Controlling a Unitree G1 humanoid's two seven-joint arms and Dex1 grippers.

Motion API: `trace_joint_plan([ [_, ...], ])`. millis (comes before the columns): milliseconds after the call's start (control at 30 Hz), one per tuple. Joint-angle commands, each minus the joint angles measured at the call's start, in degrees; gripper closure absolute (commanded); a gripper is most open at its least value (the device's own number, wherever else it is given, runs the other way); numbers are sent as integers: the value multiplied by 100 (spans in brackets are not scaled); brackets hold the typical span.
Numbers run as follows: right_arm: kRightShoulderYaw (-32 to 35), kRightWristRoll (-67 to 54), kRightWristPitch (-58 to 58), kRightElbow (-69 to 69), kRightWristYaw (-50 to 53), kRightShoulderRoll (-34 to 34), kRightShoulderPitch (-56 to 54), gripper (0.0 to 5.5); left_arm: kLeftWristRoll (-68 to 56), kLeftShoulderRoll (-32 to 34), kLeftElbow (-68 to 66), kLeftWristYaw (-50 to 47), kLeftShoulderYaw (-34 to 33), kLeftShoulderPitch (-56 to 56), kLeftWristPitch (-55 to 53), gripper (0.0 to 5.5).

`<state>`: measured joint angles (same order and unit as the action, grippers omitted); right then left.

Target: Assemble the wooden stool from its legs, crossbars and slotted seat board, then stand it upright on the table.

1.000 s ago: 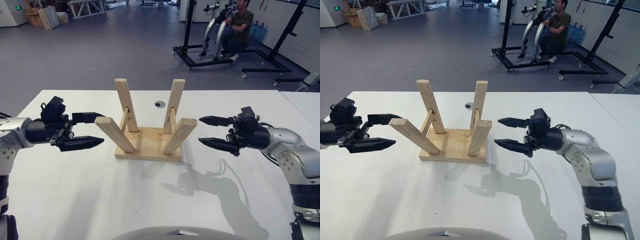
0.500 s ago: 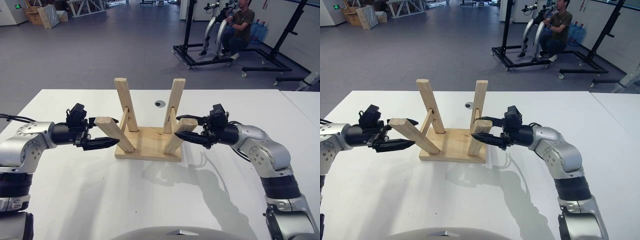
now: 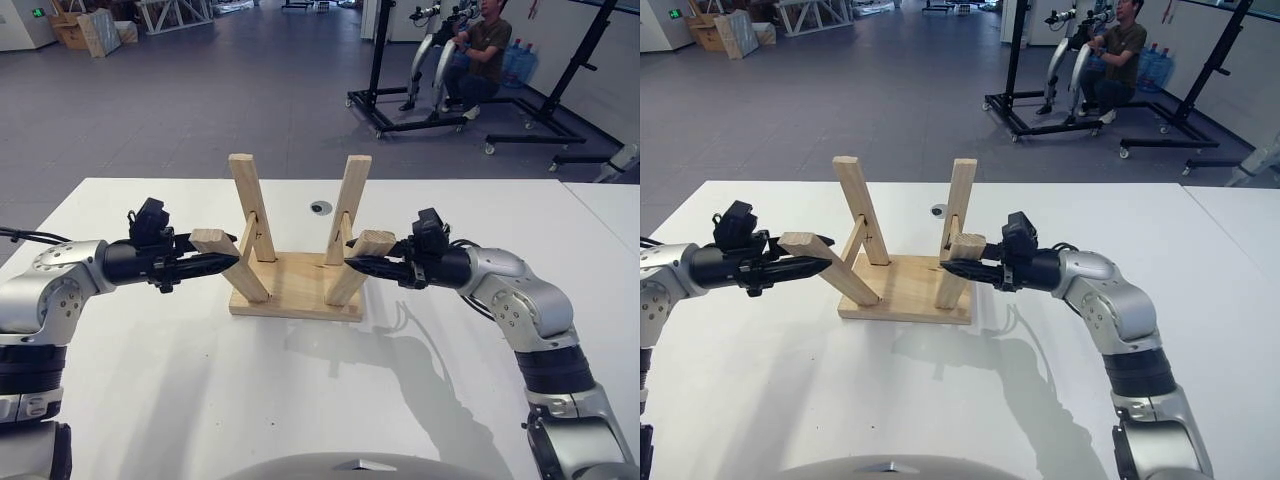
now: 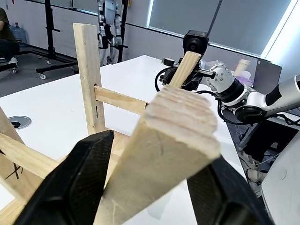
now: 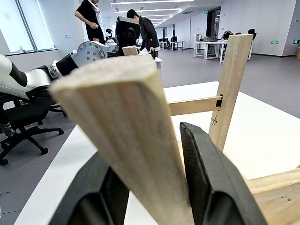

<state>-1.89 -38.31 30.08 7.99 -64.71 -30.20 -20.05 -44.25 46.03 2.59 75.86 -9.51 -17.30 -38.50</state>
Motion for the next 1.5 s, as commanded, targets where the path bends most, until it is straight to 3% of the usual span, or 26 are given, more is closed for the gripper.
trace_joint_plan([
  [33,118,-282,634,-202,33,-153,-241,408,-498,32,347,-93,-143,-136,-553,354],
  [300,731,-2121,3714,-916,484,-433,-1483,416,-2434,-302,606,-1557,-660,-407,-2435,409],
  [500,1352,-2714,5664,-2364,1403,-244,-2389,445,-3770,-900,-708,-4133,-1184,-1137,-3166,449],
  [667,1355,-1977,5910,-3901,2266,328,-2698,445,-4054,-1485,-1210,-5873,-1041,-975,-3370,448],
  [833,1412,-1237,5037,-5070,2571,828,-2735,444,-3857,-2112,-1637,-6939,-1001,-877,-3157,442],
  [933,1682,-1110,4486,-5530,2651,959,-2736,444,-3686,-2371,-1990,-7233,-1117,-876,-2903,366],
  [967,1786,-1145,4387,-5530,2653,997,-2741,405,-3702,-2443,-2004,-7270,-1170,-881,-2849,345],
  [1333,2910,-1388,3769,-5617,3211,1104,-3369,201,-3474,-2436,-2902,-7316,-1736,-1968,-2347,171],
  [1500,3285,-1195,2675,-6262,3319,897,-3863,109,-2440,-2072,-4303,-6968,-1854,-2758,-1259,153],
])
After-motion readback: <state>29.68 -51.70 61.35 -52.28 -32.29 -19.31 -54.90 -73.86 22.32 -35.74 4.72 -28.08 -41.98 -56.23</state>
